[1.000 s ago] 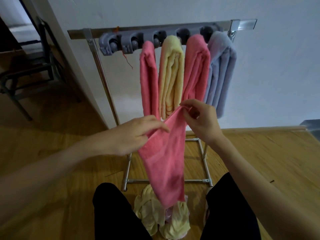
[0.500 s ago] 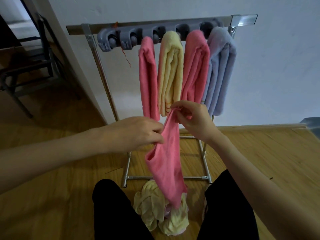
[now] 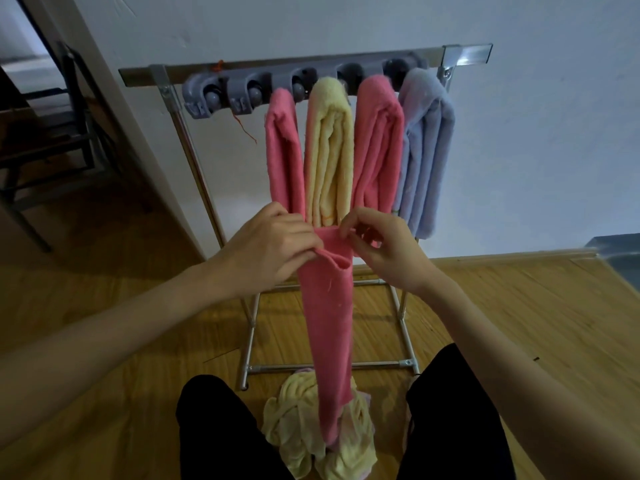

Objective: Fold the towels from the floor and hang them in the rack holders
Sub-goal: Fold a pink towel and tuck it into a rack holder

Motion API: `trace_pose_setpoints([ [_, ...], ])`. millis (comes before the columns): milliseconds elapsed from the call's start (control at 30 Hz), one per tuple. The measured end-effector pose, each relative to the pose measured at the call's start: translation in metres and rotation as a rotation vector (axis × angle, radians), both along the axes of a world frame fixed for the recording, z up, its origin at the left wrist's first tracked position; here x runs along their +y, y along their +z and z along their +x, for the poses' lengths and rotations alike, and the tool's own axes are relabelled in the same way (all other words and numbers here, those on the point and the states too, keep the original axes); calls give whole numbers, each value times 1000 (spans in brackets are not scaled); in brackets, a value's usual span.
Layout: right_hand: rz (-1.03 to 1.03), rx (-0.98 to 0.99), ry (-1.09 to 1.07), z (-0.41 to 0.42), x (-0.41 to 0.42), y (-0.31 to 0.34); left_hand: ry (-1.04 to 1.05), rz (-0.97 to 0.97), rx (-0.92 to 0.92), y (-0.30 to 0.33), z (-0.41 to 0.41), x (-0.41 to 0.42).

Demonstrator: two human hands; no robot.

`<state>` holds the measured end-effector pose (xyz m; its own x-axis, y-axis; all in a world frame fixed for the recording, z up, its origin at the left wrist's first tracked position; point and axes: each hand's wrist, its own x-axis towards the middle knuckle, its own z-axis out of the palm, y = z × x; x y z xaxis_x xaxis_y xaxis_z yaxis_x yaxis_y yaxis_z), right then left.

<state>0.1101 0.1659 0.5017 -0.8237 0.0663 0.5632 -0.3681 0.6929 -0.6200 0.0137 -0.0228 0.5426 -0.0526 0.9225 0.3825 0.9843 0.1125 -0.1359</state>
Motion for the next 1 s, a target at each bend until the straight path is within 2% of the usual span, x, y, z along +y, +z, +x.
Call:
trace_pose_setpoints([
  [133, -38, -58, 31, 3, 3, 6, 68, 59, -82, -5, 5, 3],
  [467, -168, -97, 102, 8, 2, 16, 116, 227, -101, -5, 5, 6],
  [767, -37, -74, 61, -2, -1, 29, 147, 241, -25, 0, 3, 6],
  [900, -60, -44, 7, -8, -2, 29, 147, 253, 26, 4, 3, 3],
  [1000, -102, 58, -9, -13, -7, 29, 147, 313, 7, 5, 5, -2],
])
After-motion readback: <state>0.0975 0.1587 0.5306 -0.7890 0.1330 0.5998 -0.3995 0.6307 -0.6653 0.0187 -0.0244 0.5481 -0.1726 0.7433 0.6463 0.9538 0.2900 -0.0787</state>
